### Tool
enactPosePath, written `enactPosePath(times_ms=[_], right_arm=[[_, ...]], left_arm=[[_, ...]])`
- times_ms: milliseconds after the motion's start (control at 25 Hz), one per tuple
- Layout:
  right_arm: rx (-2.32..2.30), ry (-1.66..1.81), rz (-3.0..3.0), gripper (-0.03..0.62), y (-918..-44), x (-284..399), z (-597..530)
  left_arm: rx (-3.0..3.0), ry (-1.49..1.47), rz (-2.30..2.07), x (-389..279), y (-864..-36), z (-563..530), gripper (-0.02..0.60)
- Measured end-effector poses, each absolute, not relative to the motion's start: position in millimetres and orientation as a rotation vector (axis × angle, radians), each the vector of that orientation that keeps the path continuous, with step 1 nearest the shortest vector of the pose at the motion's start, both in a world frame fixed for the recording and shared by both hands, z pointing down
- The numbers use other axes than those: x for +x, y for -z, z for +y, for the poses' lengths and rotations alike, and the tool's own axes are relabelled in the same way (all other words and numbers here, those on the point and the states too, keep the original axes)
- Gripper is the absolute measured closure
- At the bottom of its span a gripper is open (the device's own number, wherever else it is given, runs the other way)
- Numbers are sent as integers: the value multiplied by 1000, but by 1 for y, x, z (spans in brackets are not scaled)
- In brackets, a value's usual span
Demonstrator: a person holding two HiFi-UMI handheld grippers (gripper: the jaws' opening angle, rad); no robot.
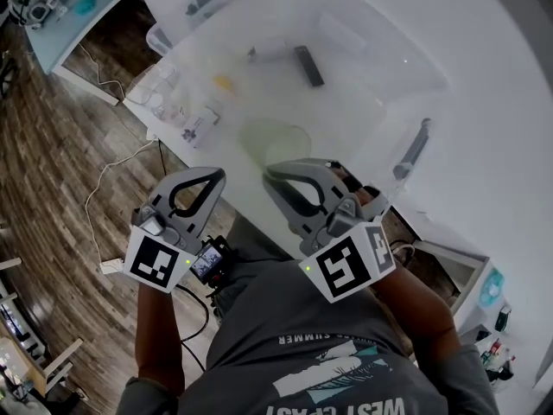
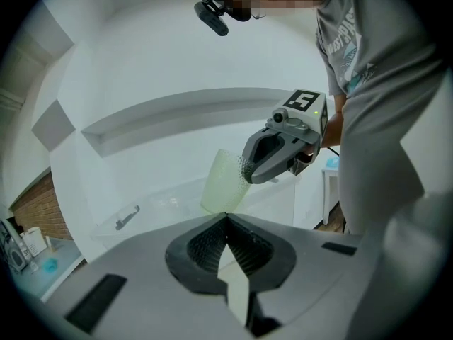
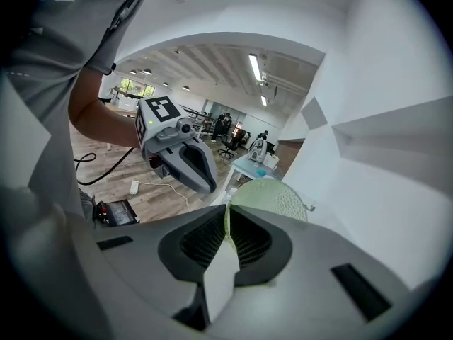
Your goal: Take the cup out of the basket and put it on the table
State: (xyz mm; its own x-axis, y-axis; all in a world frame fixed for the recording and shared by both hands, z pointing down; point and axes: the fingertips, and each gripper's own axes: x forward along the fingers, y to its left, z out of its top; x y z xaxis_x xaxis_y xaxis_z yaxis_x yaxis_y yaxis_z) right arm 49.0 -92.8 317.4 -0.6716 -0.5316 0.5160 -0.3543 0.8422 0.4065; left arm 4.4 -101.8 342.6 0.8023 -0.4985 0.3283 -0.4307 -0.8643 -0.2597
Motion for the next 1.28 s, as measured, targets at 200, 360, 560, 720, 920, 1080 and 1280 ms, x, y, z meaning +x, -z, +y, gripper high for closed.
enactPosePath(times_ms=[200,360,560,720,920,1080,1280], right_arm=[[559,351,-2371,562,-340,37,-73],[490,318,-2356,562,-370,28,-60],[418,252,-2324,562,-414,25,-49],[375,188,-2287,562,-451,28,-45],[328,112,-2230,562,-497,35,-40],[284,49,-2182,562,-535,37,-36],[247,-5,-2132,562,-567,39,-32]], left_arm=[[-2829,581,764,-5,-350,-96,572],[-2843,583,793,-14,-360,-90,572],[-2875,581,836,-23,-375,-83,572],[-2905,580,863,-27,-388,-77,572],[-2948,572,881,-29,-400,-71,572],[-2964,585,877,-30,-408,-70,572],[-2980,586,874,-29,-411,-70,572]])
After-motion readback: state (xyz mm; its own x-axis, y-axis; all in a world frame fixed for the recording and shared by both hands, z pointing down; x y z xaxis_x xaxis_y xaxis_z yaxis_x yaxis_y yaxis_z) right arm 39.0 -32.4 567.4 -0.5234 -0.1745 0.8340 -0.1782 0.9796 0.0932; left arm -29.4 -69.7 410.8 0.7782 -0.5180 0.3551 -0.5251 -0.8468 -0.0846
